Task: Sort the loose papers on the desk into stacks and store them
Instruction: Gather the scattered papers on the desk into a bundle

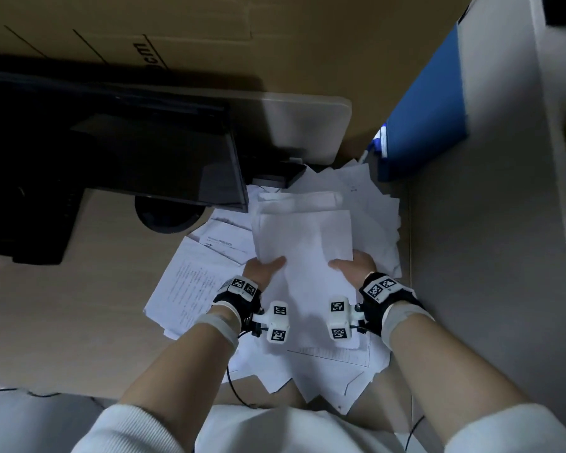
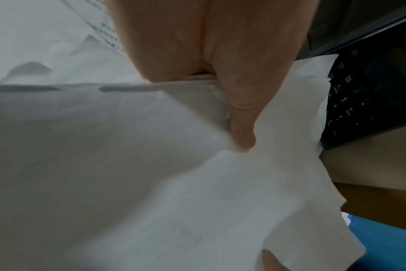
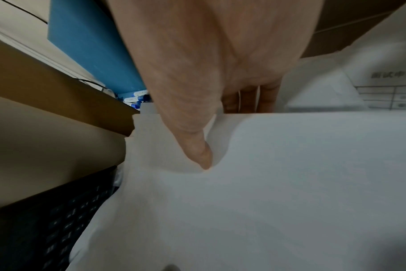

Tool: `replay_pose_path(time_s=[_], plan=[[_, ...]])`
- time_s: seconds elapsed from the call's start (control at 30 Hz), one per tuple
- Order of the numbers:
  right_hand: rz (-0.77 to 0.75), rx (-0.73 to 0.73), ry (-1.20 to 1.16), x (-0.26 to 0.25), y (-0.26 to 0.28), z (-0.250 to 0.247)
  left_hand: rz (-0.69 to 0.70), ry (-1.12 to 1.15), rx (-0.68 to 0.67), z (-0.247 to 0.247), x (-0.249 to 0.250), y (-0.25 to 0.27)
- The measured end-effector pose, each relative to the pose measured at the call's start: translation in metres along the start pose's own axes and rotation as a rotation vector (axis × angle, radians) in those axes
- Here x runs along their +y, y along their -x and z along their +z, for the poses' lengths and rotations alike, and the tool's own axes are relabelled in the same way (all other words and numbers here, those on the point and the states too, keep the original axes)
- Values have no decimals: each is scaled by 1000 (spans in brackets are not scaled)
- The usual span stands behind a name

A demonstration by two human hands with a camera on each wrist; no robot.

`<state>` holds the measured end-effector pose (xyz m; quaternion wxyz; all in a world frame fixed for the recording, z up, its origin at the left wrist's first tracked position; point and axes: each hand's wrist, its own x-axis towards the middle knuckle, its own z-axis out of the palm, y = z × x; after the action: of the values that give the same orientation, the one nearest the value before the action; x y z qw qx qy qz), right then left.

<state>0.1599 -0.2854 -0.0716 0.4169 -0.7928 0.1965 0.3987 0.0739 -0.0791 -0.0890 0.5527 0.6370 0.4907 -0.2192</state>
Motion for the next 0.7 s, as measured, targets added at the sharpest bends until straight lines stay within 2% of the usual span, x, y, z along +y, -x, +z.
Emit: replay_pose_path(time_s=[0.17,0.3,0.4,0.5,0.6,0.7], plan=[[-187,169,104,-21,-8,-8,2,83,-47,12,14,-4],[-221,204,266,-45,-33,-20,-33,245,0,24,30,-18],[-128,184,434,-53,-54,-23,-61,269,37,25,32,-31],[24,178,387,-48,-65,-26,-46,225,18,21,32,-38],[67,181,382,-40,-69,-30,-69,195,-20,19,36,-37],[112,92,380,-36,-68,-32,-26,186,-63,25,35,-33]])
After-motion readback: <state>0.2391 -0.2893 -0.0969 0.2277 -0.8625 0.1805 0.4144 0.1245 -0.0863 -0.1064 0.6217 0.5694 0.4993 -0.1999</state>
